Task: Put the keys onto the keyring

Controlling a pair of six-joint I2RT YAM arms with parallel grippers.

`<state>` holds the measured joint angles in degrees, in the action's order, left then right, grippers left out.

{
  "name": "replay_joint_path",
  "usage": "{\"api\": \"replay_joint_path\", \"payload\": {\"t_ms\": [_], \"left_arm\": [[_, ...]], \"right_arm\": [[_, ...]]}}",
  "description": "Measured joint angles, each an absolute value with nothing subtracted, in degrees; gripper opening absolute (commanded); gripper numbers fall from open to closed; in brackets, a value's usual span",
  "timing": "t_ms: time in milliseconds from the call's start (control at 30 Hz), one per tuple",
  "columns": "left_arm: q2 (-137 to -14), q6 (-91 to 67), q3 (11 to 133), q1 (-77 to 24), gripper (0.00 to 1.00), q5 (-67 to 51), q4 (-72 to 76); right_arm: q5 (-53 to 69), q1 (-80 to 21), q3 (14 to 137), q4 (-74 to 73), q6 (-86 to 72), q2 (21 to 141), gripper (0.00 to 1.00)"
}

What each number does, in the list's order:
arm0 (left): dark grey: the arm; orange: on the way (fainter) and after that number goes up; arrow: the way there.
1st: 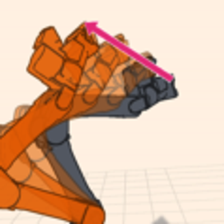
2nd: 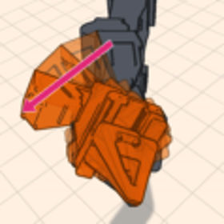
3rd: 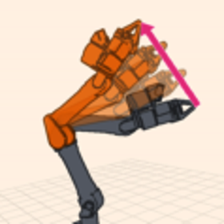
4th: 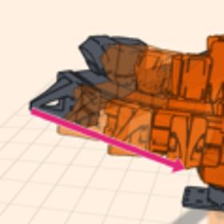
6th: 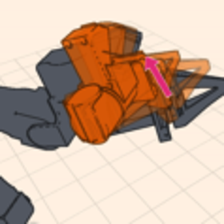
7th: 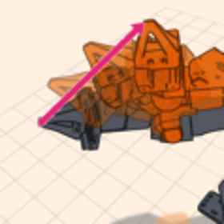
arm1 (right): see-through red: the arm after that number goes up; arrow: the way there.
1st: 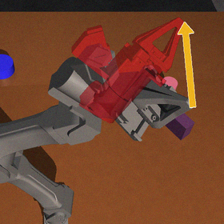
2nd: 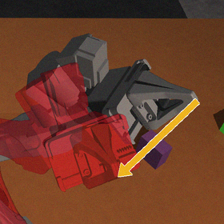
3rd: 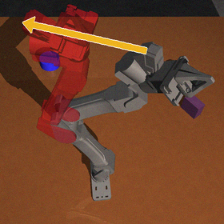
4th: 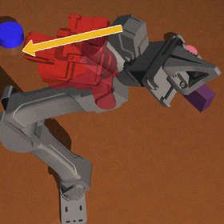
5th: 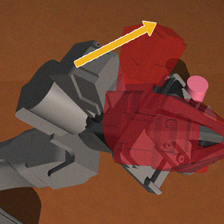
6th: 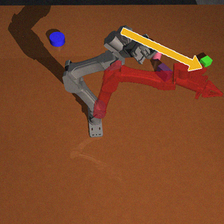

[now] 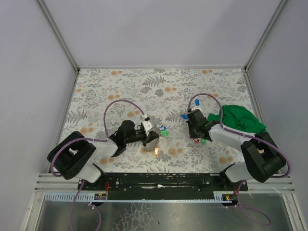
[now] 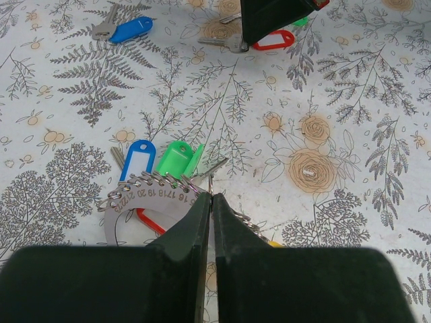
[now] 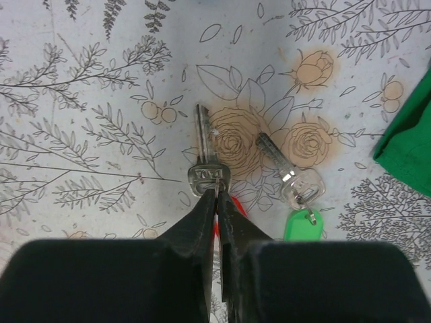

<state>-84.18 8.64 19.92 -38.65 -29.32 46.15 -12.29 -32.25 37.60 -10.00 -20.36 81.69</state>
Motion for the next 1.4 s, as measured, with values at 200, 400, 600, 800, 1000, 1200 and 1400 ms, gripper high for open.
{"api": "replay_joint_path", "payload": {"t_ms": [200, 400, 600, 800, 1000, 1200, 1400], "left_arm": [[-84.2, 8.6, 20.0, -38.7, 0.0, -29.3, 46.1], [-84.2, 8.6, 20.4, -39.0, 0.0, -29.3, 45.7], [-84.2, 8.6, 20.6, -39.0, 0.0, -29.3, 45.7], [-84.1, 8.6, 20.8, -39.1, 0.0, -29.3, 45.3], [-83.7, 8.6, 20.9, -39.4, 0.0, -29.3, 44.8], [-83.5, 8.6, 20.9, -39.7, 0.0, -29.3, 44.2], [-83.0, 8.6, 20.9, -39.8, 0.0, -29.1, 43.6]], "right_arm": [[-9.5, -32.2, 37.7, -10.0, -22.0, 80.4, 0.0], [-7.9, -33.0, 39.2, -11.8, -24.0, 80.3, 0.0], [-7.9, -35.9, 44.5, -18.7, -24.7, 80.2, 0.0], [-7.6, -36.9, 48.4, -30.9, -26.1, 77.1, 0.0], [-6.3, -37.2, 51.2, -42.2, -27.3, 76.0, 0.0], [-5.4, -37.2, 53.2, -45.0, -26.8, 82.3, 0.0], [-4.9, -37.2, 60.2, -42.9, -23.8, 96.2, 0.04]]}}
